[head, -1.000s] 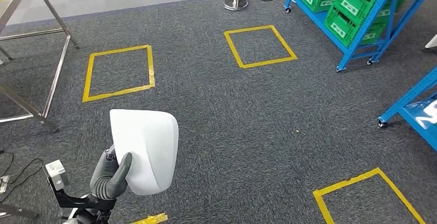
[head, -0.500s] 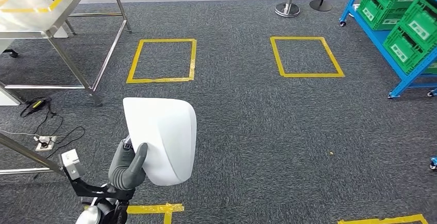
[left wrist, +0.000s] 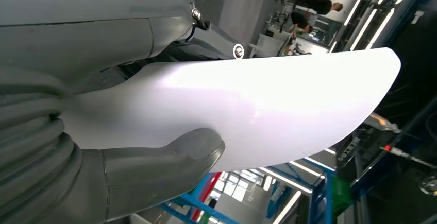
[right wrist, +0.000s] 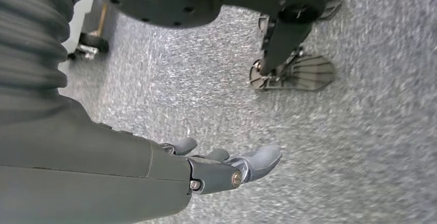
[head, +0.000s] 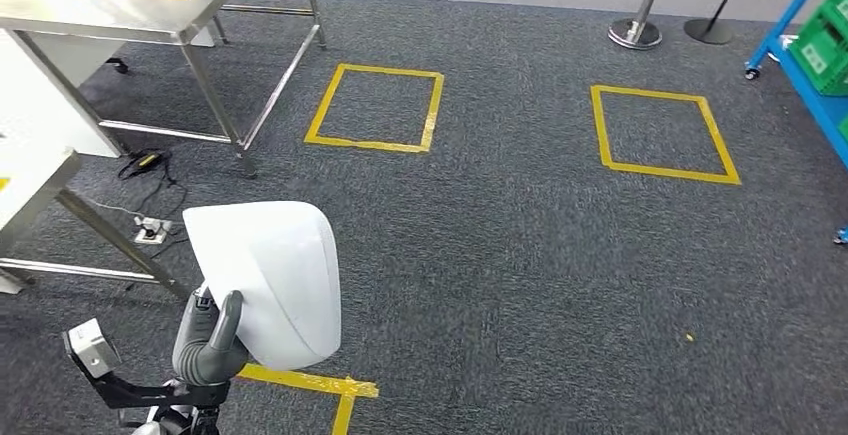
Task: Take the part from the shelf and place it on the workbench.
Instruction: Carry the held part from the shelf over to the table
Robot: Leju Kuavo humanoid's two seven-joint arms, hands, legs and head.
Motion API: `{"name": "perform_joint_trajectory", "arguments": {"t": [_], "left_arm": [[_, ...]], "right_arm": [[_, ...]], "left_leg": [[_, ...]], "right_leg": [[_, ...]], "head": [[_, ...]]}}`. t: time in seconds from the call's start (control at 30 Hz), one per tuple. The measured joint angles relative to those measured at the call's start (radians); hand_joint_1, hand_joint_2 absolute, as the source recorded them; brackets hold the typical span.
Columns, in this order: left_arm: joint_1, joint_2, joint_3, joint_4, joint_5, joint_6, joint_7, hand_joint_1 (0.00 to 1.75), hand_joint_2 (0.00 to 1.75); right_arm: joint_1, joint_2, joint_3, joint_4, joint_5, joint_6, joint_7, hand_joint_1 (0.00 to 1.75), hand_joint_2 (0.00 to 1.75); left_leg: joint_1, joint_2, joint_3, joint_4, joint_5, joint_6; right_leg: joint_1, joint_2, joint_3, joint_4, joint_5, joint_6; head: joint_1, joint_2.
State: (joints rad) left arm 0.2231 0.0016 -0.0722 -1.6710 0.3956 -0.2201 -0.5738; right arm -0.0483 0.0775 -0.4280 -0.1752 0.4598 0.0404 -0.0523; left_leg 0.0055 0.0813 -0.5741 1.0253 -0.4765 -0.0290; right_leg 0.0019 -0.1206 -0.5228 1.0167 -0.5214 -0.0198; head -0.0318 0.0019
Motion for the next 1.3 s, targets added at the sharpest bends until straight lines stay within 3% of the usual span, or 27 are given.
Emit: {"name": "perform_joint_trajectory", "arguments": {"t": [0.07,0.1,0.13,0.2,0.27,0.3,0.33,0.37,0.43,0.5,0.57,0.63,0.7,0.77,0.8,0.83,0.9,0.97,1.0,1.07,1.1,1.17,1.23,1.3], "left_arm": [[0.008,0.0,0.004,-0.005,-0.001,0.0,-0.002,1.75,1.75],[0.009,0.0,0.006,-0.007,-0.003,0.0,-0.004,1.75,1.75],[0.007,-0.001,0.009,-0.008,-0.005,0.0,-0.006,1.75,1.75],[-0.004,-0.005,0.011,-0.007,-0.011,-0.005,-0.008,1.75,1.75],[-0.019,-0.01,0.014,0.0,-0.016,-0.016,-0.006,1.75,1.75],[-0.027,-0.012,0.017,0.003,-0.02,-0.022,-0.004,1.75,1.75],[-0.036,-0.015,0.023,0.006,-0.024,-0.026,-0.004,1.75,1.75],[-0.044,-0.018,0.03,0.007,-0.03,-0.028,-0.005,1.75,1.75],[-0.055,-0.024,0.051,0.005,-0.039,-0.034,-0.006,1.75,1.75],[-0.06,-0.029,0.077,0.004,-0.044,-0.047,0.0,1.75,1.75],[-0.061,-0.033,0.1,0.007,-0.057,-0.064,0.006,1.75,1.75],[-0.064,-0.035,0.117,0.01,-0.072,-0.072,0.005,1.75,1.75],[-0.071,-0.036,0.129,0.016,-0.078,-0.075,0.003,1.75,1.75],[-0.076,-0.037,0.137,0.023,-0.087,-0.076,0.001,1.75,1.75],[-0.077,-0.037,0.142,0.026,-0.096,-0.074,-0.003,1.75,1.75],[-0.078,-0.035,0.149,0.027,-0.109,-0.069,-0.008,1.75,1.75],[-0.086,-0.027,0.165,0.022,-0.133,-0.054,-0.019,1.75,1.75],[-0.103,-0.017,0.187,0.011,-0.15,-0.035,-0.025,1.75,1.75],[-0.111,-0.012,0.2,0.005,-0.156,-0.025,-0.026,1.75,1.75],[-0.123,0.0,0.227,-0.009,-0.165,-0.007,-0.027,1.75,1.75],[-0.125,0.006,0.242,-0.02,-0.169,0.001,-0.028,1.75,1.75],[-0.131,0.016,0.273,-0.048,-0.169,0.011,-0.026,1.75,1.75],[-0.139,0.025,0.3,-0.07,-0.154,0.003,-0.015,1.75,1.75],[-0.141,0.037,0.322,-0.083,-0.135,-0.012,-0.001,1.75,1.75]], "right_arm": [[-0.008,0.0,0.0,0.0,0.0,0.0,0.0,0.0,1.75],[-0.011,0.0,0.0,0.0,0.002,0.001,0.002,0.0,1.75],[-0.013,0.0,0.0,-0.001,0.004,0.002,0.007,0.0,1.75],[-0.015,0.001,0.0,-0.001,0.007,0.0,0.033,0.0,1.75],[-0.014,0.004,0.0,0.0,0.002,-0.005,0.064,0.0,1.75],[-0.013,0.005,0.0,0.0,-0.002,-0.008,0.074,0.0,1.75],[-0.012,0.006,-0.001,0.0,-0.005,-0.009,0.081,0.0,1.75],[-0.013,0.006,-0.002,0.0,-0.007,-0.009,0.084,0.0,1.75],[-0.015,0.006,-0.005,0.0,-0.01,-0.008,0.083,0.0,1.75],[-0.021,0.006,-0.008,0.0,-0.01,-0.002,0.073,0.0,1.75],[-0.027,0.009,-0.009,0.0,-0.007,0.002,0.063,0.0,1.75],[-0.029,0.013,-0.009,-0.001,-0.003,0.003,0.06,0.0,1.75],[-0.028,0.015,-0.009,-0.001,0.0,0.002,0.059,0.0,1.75],[-0.024,0.015,-0.009,0.0,0.005,0.004,0.059,0.0,1.75],[-0.023,0.016,-0.009,0.0,0.009,0.007,0.06,0.0,1.75],[-0.022,0.017,-0.009,0.0,0.013,0.009,0.063,0.0,1.75],[-0.021,0.02,-0.009,0.0,0.015,0.011,0.073,0.0,1.75],[-0.019,0.02,-0.01,0.0,0.013,0.009,0.084,0.0,1.75],[-0.017,0.02,-0.01,0.0,0.011,0.007,0.088,0.0,1.75],[-0.015,0.021,-0.011,0.0,0.01,0.005,0.094,0.0,1.75],[-0.016,0.022,-0.012,0.0,0.01,0.005,0.095,0.0,1.75],[-0.016,0.024,-0.012,0.0,0.009,0.008,0.097,0.0,1.75],[-0.012,0.026,-0.013,0.0,0.008,0.013,0.097,0.0,1.75],[-0.007,0.027,-0.014,0.0,0.007,0.018,0.097,0.0,1.75]], "left_leg": [[0.0,-0.028,-0.002,-0.003,0.004,0.013],[0.002,-0.041,-0.002,-0.006,0.007,0.02],[0.004,-0.054,-0.002,-0.009,0.01,0.027],[0.006,-0.08,-0.003,-0.011,0.016,0.036],[0.004,-0.112,-0.007,-0.009,0.018,0.039],[0.003,-0.129,-0.008,-0.008,0.018,0.039],[0.002,-0.145,-0.009,-0.005,0.018,0.039],[0.002,-0.161,-0.009,-0.004,0.018,0.039],[0.003,-0.185,-0.011,-0.001,0.019,0.034],[0.005,-0.203,-0.016,-0.003,0.023,0.022],[0.005,-0.221,-0.022,-0.01,0.028,0.009],[0.002,-0.183,-0.036,0.009,0.014,0.001],[0.0,-0.116,-0.08,0.103,-0.042,-0.005],[0.005,-0.092,-0.138,0.231,-0.099,-0.014],[0.008,-0.089,-0.15,0.263,-0.104,-0.018],[0.011,-0.085,-0.141,0.253,-0.09,-0.022],[0.017,-0.055,-0.073,0.13,-0.033,-0.031],[0.016,-0.025,-0.015,0.023,0.001,-0.025],[0.013,-0.021,-0.007,0.005,0.003,-0.017],[0.01,-0.044,-0.01,0.009,0.004,0.001],[0.012,-0.055,-0.011,0.008,0.006,0.006],[0.016,-0.075,-0.012,0.006,0.01,0.018],[0.016,-0.096,-0.015,0.006,0.013,0.025],[0.013,-0.123,-0.018,0.006,0.015,0.029]], "right_leg": [[-0.003,-0.018,0.009,-0.001,-0.005,0.012],[-0.005,-0.007,0.009,0.007,-0.014,0.019],[-0.008,0.019,0.001,0.031,-0.032,0.024],[-0.012,0.088,-0.051,0.143,-0.092,0.031],[-0.012,0.115,-0.119,0.268,-0.134,0.03],[-0.011,0.118,-0.136,0.289,-0.127,0.028],[-0.009,0.122,-0.132,0.267,-0.099,0.023],[-0.008,0.131,-0.111,0.207,-0.057,0.018],[-0.006,0.177,-0.056,0.067,0.01,0.008],[-0.001,0.202,-0.033,0.006,0.029,0.004],[-0.001,0.18,-0.031,-0.001,0.034,-0.001],[-0.005,0.154,-0.026,-0.017,0.043,-0.014],[-0.006,0.124,-0.023,-0.027,0.047,-0.023],[-0.006,0.092,-0.024,-0.026,0.045,-0.026],[-0.006,0.077,-0.024,-0.025,0.044,-0.025],[-0.008,0.063,-0.024,-0.022,0.041,-0.023],[-0.012,0.037,-0.023,-0.011,0.033,-0.013],[-0.01,0.016,-0.024,0.004,0.021,0.0],[-0.008,0.007,-0.023,0.008,0.017,0.007],[-0.007,-0.01,-0.02,0.009,0.015,0.016],[-0.01,-0.007,-0.017,0.012,0.011,0.022],[-0.015,0.038,-0.035,0.061,-0.025,0.031],[-0.017,0.096,-0.095,0.187,-0.088,0.034],[-0.015,0.113,-0.154,0.296,-0.118,0.031]], "head": [[0.001,0.0],[0.002,0.0],[0.004,0.0],[0.007,0.0],[0.007,0.0],[0.008,0.0],[0.008,0.0],[0.008,0.0],[0.007,0.0],[0.008,0.0],[0.008,0.0],[0.005,0.0],[0.001,0.0],[0.0,0.0],[0.0,0.0],[0.0,0.0],[-0.001,0.0],[0.0,0.0],[0.0,0.0],[0.0,0.0],[0.0,0.0],[0.002,0.0],[0.004,0.0],[0.005,0.0]]}}
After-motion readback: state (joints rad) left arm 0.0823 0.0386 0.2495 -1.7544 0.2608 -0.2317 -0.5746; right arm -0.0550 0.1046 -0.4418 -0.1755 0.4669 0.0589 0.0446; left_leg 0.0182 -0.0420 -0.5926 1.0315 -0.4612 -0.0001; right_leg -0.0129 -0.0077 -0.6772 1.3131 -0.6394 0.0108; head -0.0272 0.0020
